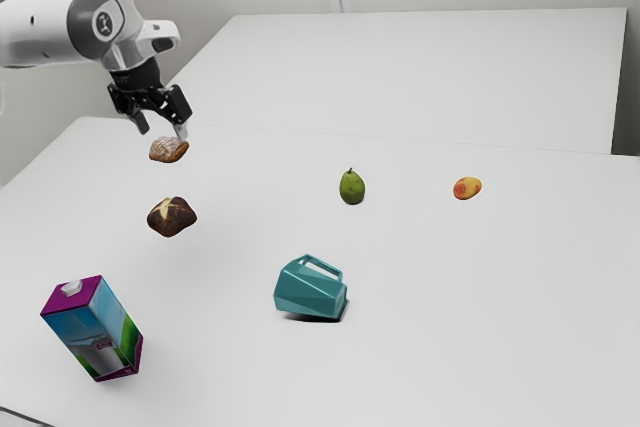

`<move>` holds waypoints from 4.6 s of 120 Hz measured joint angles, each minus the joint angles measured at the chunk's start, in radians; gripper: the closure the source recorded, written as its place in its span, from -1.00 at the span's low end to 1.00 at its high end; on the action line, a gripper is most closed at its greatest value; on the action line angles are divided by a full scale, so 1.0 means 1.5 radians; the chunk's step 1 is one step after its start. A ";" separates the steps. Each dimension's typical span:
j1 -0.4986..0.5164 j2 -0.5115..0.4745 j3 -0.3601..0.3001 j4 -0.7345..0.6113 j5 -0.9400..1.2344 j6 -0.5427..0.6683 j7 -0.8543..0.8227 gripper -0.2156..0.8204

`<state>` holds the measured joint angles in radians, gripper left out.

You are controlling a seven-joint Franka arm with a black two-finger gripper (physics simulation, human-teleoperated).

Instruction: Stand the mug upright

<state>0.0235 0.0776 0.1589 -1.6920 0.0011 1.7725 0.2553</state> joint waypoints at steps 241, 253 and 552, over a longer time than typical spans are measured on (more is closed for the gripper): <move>-0.151 0.035 0.018 -0.387 -0.637 0.137 0.102 -0.55; -0.151 0.034 0.018 -0.390 -0.651 0.138 0.111 -0.13; -0.093 -0.069 -0.059 -0.379 0.008 0.227 0.036 0.93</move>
<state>-0.1161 -0.0258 0.0701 -2.2611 0.0137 2.1131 0.3096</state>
